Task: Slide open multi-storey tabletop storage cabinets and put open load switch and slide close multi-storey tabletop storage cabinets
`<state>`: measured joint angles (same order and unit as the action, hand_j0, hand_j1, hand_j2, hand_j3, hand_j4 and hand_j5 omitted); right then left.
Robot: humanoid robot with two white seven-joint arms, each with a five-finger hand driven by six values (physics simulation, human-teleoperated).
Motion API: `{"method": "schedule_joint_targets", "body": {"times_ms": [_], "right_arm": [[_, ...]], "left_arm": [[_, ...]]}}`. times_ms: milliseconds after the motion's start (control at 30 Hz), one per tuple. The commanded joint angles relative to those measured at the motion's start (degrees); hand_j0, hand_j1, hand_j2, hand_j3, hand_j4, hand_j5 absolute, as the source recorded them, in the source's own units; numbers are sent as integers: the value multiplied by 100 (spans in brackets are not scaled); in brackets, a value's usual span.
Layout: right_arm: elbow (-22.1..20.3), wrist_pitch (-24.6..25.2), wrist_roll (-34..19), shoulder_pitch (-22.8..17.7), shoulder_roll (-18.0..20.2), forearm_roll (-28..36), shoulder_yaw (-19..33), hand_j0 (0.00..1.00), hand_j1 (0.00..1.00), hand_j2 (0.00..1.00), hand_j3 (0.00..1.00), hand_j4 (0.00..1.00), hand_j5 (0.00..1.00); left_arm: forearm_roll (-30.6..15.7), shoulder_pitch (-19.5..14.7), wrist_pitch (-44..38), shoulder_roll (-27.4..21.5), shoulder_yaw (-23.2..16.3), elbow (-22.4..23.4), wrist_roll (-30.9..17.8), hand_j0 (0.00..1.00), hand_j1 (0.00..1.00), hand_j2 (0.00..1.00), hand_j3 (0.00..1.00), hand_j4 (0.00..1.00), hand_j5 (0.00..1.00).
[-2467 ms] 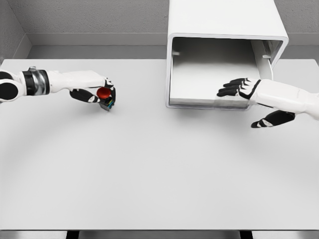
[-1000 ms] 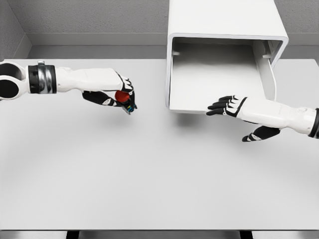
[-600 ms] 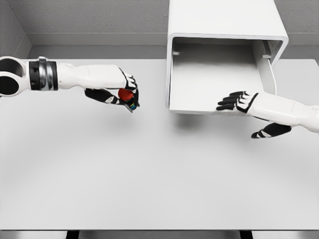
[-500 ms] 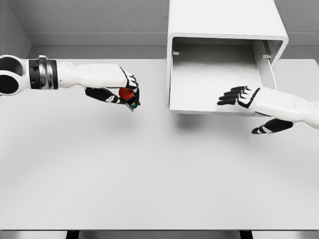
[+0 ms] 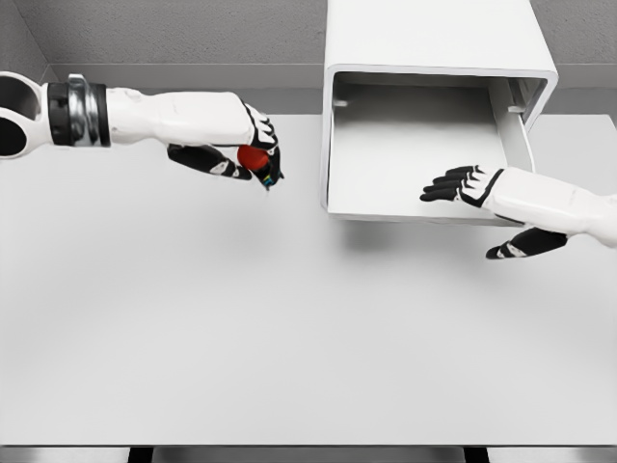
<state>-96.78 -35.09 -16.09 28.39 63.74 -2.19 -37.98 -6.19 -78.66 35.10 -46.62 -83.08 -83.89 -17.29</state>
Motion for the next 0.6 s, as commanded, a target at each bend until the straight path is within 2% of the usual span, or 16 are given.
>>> {"method": "schedule_joint_targets", "body": {"times_ms": [0,567], "right_arm": [[-25,9,44,0,16,43,19,100,100,100,100,100,100],[-34,9,44,-79,16,140,45,100,100,100,100,100,100]], "left_arm": [[-49,-9,-10,4,11,-31,6,50,50,50,50,50,50],[-163,-272,-10,127,64,-128,15,50,50,50,50,50,50]]}}
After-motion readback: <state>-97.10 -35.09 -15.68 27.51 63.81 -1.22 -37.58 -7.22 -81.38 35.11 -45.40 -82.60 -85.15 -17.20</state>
